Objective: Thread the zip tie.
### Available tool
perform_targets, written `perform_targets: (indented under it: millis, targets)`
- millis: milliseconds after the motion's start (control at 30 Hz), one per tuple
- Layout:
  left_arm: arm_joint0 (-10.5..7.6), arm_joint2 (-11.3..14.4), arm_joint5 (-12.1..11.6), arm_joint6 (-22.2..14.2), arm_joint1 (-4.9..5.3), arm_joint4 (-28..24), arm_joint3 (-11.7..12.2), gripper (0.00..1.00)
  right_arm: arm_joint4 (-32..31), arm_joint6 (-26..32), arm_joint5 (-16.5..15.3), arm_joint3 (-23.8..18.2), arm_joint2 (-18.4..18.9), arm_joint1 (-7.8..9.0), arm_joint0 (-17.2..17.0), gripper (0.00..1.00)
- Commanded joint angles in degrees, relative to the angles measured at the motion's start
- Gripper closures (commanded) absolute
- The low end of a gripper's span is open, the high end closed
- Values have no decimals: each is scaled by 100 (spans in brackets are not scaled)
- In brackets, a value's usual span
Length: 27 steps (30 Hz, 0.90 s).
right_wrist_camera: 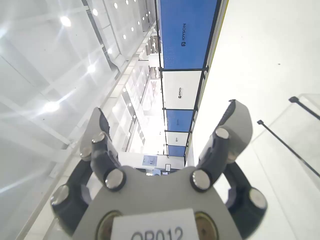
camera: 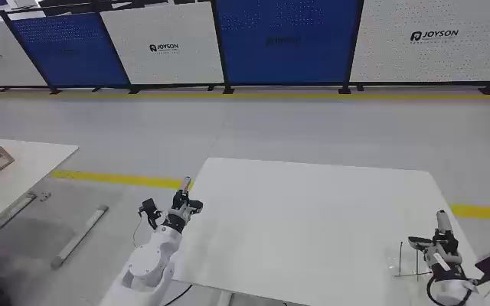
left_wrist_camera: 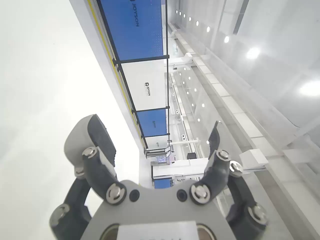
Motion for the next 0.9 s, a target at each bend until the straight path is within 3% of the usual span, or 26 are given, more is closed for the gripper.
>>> perform_targets:
  millis: [0, 200, 300, 833, 867]
  targets:
    - [0, 0, 0, 0, 0, 0, 0, 0, -225, 366, 17, -26, 73, 27, -4, 0]
    - [0, 0, 0, 0, 0, 0, 0, 0, -599, 1709, 252, -202, 607, 150, -31, 0]
    - [0, 0, 0, 0, 0, 0, 0, 0, -886, 2676, 419, -186, 860, 241, 13, 0]
    - [0, 0, 0, 0, 0, 0, 0, 0, -886, 2676, 419, -186, 860, 241, 13, 0]
    - [0, 0, 0, 0, 0, 0, 0, 0, -1013, 2870, 404, -272, 840, 258, 33, 0]
